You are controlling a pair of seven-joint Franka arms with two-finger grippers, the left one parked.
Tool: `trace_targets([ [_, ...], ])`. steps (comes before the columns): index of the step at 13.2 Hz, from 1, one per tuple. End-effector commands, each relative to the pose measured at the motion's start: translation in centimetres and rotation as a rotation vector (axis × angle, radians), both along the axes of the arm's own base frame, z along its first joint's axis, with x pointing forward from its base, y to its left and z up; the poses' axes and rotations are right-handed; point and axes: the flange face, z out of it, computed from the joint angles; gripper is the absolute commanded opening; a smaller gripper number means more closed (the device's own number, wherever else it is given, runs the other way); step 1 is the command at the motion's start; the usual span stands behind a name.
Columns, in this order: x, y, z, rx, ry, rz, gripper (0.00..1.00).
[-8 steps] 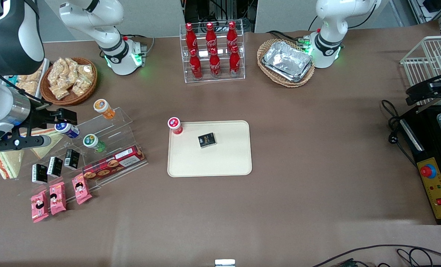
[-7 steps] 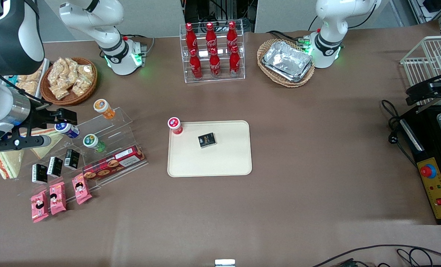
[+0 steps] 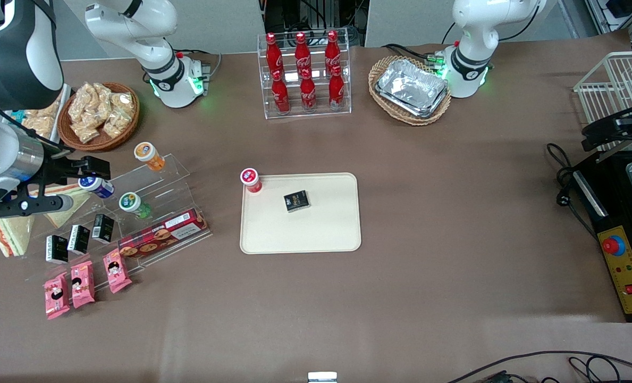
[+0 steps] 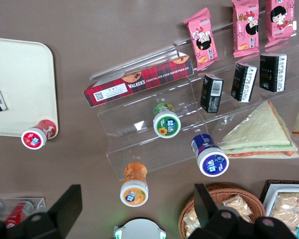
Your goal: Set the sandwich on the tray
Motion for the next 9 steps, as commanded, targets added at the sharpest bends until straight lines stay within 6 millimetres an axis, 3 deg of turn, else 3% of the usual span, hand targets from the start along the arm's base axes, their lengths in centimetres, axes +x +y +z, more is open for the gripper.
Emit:
trace_targets([
  [1,0.0,-0.4,0.3,-0.003,-0.003,-0.008,1.00],
  [3,-0.5,-0.7,1.4,-0.003,-0.018,-0.008,1.00],
  [7,-0.2,-1.2,1.2,-0.002,-0.023,-0.019,1.00],
  [9,-0.5,-4.0,2.4,-0.008,-0.052,-0.069,1.00],
])
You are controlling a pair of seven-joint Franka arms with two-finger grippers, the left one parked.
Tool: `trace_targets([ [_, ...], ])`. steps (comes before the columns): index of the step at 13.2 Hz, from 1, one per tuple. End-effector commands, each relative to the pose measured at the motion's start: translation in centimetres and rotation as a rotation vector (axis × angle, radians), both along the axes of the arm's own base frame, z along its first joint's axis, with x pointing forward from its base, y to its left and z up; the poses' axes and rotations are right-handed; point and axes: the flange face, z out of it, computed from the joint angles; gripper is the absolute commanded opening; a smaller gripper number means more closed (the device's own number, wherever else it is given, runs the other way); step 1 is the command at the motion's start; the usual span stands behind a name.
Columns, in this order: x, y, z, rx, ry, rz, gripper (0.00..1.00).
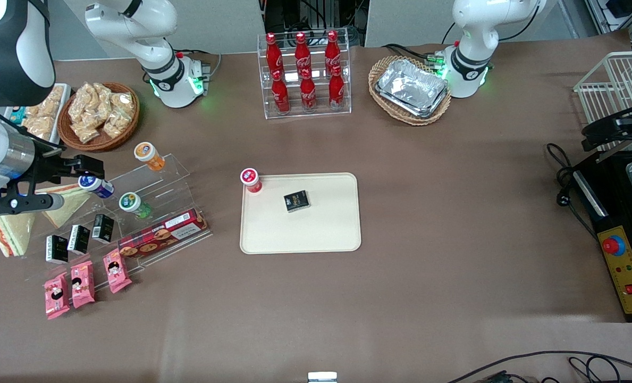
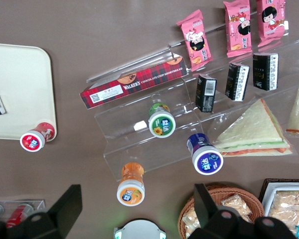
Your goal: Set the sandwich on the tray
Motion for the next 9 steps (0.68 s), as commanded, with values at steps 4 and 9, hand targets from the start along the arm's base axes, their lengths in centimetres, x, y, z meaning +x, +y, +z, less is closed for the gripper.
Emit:
trace_targets([
  [4,-0.3,-10.6,2.1,-0.003,-0.095,-0.183,1.00],
  [9,-2.2,-17.6,2.7,-0.012,-0.097,-0.312,1.00],
])
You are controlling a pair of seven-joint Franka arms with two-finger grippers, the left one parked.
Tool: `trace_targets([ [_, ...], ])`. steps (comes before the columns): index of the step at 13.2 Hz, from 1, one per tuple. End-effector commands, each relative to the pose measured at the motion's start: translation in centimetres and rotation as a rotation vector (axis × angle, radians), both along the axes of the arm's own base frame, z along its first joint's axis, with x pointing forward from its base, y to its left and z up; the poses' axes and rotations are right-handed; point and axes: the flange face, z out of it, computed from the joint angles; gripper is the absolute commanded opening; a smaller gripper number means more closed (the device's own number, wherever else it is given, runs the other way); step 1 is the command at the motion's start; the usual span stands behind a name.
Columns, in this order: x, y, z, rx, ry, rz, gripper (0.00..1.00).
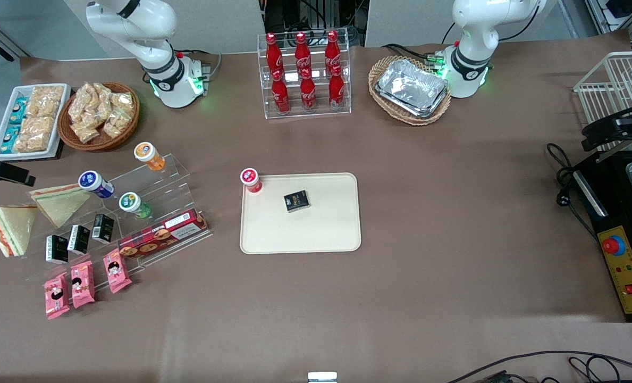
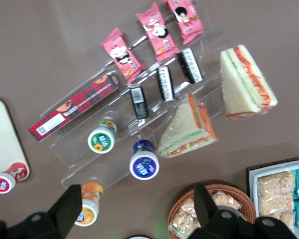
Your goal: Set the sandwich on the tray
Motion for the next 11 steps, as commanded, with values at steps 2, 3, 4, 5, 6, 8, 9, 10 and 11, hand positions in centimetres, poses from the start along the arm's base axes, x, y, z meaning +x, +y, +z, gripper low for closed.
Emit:
trace_targets([
  [2,-2.2,-6.1,1.6,-0.006,-0.033,-0.133,1.00],
  [3,-2.4,-7.1,1.6,-0.011,-0.037,-0.150,1.00],
  [4,-2.3,-7.5,1.5,-0.022,-0.051,-0.155,1.00],
  [5,-2.5,-8.7,1.3,-0.027,-0.057,-0.176,1.00],
  [6,-2.6,-9.4,1.1,-0.031,-0.062,-0.190,1.00],
  [8,-3.0,-11.3,0.9,-0.034,-0.077,-0.259,1.00],
  [9,-3.1,-12.0,0.6,-0.036,-0.076,-0.296,1.00],
  [10,-3.1,-13.3,0.2,-0.043,-0.086,-0.319,1.00],
  [11,-2.9,-14.2,-0.7,-0.049,-0.086,-0.332,1.00],
])
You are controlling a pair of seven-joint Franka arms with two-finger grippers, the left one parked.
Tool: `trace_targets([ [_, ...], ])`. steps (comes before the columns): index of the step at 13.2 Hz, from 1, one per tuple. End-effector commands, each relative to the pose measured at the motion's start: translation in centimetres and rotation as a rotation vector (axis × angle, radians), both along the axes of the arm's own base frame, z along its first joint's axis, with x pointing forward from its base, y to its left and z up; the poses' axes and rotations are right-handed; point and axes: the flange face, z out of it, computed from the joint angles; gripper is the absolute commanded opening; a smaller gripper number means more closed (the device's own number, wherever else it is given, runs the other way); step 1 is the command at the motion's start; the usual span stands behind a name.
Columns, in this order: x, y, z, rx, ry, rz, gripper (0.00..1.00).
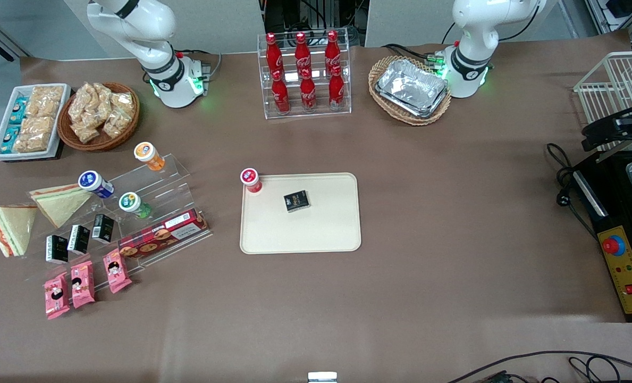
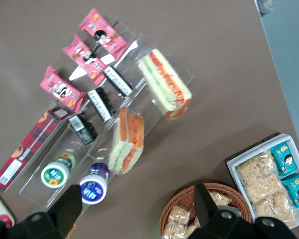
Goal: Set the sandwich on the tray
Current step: 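Move the right gripper over the wrapped triangle sandwich on the rack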
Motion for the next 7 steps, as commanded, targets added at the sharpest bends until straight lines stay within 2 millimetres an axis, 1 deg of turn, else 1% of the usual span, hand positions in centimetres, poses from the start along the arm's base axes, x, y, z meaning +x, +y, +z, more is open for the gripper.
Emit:
trace_targets([
  [1,0.4,-3.5,-2.0,-0.021,-0.032,-0.076,1.00],
  [2,0.5,-4.8,-2.6,-0.034,-0.037,-0.074,1.00],
  [3,0.9,-5.7,-3.7,-0.037,-0.036,-0.050,1.00],
  [5,1.9,-6.7,-6.0,-0.031,-0.031,0.124,1.00],
  [6,1.9,-7.9,-7.3,-0.028,-0.022,0.134,1.00],
  [7,2.1,-8.1,-8.4,-0.026,-0.015,0.144,1.00],
])
